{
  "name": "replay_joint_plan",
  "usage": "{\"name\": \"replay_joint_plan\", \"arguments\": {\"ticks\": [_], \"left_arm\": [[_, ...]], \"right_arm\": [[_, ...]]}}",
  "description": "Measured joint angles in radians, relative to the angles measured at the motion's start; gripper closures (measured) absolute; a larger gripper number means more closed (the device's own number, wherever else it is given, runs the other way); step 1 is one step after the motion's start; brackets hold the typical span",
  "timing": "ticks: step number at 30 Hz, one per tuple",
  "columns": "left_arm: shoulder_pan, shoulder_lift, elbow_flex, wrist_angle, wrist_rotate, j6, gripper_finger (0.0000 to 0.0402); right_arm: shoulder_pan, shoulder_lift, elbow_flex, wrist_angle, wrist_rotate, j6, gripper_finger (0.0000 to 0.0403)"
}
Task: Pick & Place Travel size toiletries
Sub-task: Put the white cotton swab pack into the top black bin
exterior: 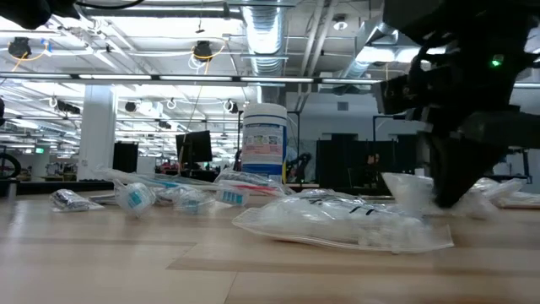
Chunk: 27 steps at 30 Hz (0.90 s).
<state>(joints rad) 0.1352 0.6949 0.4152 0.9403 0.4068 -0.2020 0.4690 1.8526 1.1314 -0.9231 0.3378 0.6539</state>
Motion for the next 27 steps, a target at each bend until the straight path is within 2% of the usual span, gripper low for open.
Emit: {"name": "replay_joint_plan", "arguments": {"ticks": [5, 7, 12, 15, 19, 24, 27], "left_arm": [[0.0, -0.001, 0.0, 0.022, 0.0, 0.012, 0.0302], [0.0, -0.001, 0.001, 0.03, 0.0, 0.011, 0.0302], [0.0, -0.001, 0.001, 0.035, 0.0, 0.011, 0.0302], [0.001, -0.001, 0.001, 0.035, 0.001, 0.011, 0.0302], [0.001, -0.008, 0.001, 0.036, 0.017, 0.008, 0.0302], [0.001, -0.009, 0.001, 0.037, 0.031, -0.02, 0.0302], [0.001, -0.009, 0.001, 0.04, 0.032, -0.019, 0.0302]], "right_arm": [[-0.028, -0.089, 0.147, -0.273, 0.004, 0.144, 0.0398], [-0.028, -0.151, 0.208, -0.327, 0.0, 0.237, 0.04], [-0.018, -0.334, 0.286, -0.38, -0.008, 0.62, 0.0401], [0.046, -0.4, 0.278, -0.392, 0.011, 0.856, 0.0402], [0.186, -0.386, 0.257, -0.447, -0.024, 1.111, 0.0402], [0.361, -0.287, 0.268, -0.565, -0.243, 1.395, 0.0402], [0.448, -0.245, 0.295, -0.579, -0.294, 1.5, 0.0403]]}}
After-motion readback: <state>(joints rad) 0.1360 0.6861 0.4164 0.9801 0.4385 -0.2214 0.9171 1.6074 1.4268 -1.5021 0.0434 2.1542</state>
